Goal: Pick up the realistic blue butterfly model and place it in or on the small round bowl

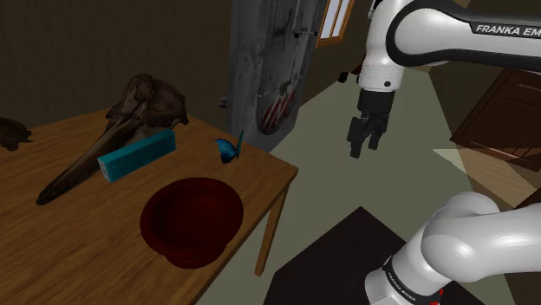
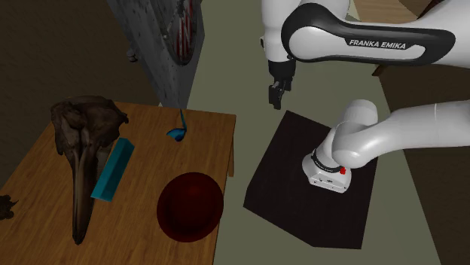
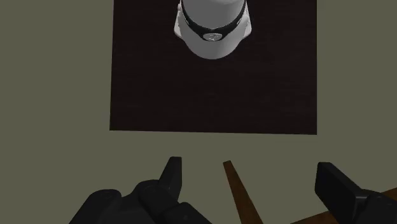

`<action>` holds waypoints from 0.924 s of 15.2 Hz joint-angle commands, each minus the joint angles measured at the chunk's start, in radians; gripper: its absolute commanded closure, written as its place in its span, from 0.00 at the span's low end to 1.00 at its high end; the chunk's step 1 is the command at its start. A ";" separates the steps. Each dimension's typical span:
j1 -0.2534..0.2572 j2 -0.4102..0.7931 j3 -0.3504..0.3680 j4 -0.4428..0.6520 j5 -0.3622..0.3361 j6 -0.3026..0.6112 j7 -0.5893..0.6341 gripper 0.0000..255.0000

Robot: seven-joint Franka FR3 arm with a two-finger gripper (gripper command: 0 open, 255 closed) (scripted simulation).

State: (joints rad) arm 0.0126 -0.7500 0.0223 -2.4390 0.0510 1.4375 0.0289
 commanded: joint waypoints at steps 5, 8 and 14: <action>-0.004 0.042 0.101 -0.007 0.076 0.111 0.182 0.00; -0.011 0.094 0.177 0.006 0.117 0.199 0.316 0.00; -0.045 0.245 0.323 0.078 0.140 0.371 0.587 0.00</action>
State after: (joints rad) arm -0.0247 -0.5381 0.3180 -2.3774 0.1906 1.7755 0.5627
